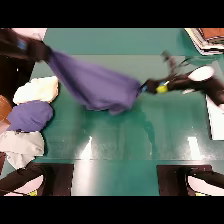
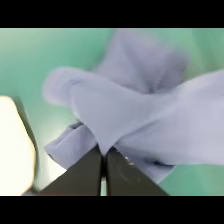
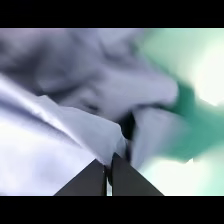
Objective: Fold the shirts.
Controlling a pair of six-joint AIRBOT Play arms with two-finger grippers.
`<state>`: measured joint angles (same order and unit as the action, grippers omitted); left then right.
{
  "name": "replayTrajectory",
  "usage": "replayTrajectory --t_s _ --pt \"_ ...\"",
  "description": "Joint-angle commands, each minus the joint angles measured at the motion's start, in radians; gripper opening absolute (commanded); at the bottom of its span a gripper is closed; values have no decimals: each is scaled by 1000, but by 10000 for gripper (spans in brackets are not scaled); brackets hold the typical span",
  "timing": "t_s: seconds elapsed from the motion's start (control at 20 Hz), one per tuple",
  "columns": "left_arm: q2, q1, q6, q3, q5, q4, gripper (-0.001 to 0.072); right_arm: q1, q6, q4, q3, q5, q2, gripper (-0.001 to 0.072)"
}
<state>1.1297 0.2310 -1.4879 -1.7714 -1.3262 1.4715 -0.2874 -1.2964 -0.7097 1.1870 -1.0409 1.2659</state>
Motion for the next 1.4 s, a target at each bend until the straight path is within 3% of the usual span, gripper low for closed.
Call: replayTrajectory --t_s 0.0,0.4,0.55,0.7,0.85,1.05,1.2,1.35 --pt "-81 -1 -7 -188 27 -47 25 143 0 -19 178 -42 -184 19" --pt "-233 -1 -5 -318 187 -334 25 204 -1 -224 541 -127 -414 18" --pt "-296 -1 -4 -328 287 -399 24 204 -16 -309 662 -200 -433 19" --pt "-313 -1 6 -344 296 -402 24 204 -72 -378 780 -299 -391 18" --pt "-290 -1 6 -279 275 -254 24 203 -132 -390 876 -424 -274 18" --pt "-158 -1 -98 -95 146 93 24 134 -181 -393 755 -436 -108 18" --pt "24 -1 -102 58 89 114 24 82 -182 -394 634 -426 59 18" --pt "224 -1 -82 168 160 116 25 79 -175 -394 530 -337 240 18"
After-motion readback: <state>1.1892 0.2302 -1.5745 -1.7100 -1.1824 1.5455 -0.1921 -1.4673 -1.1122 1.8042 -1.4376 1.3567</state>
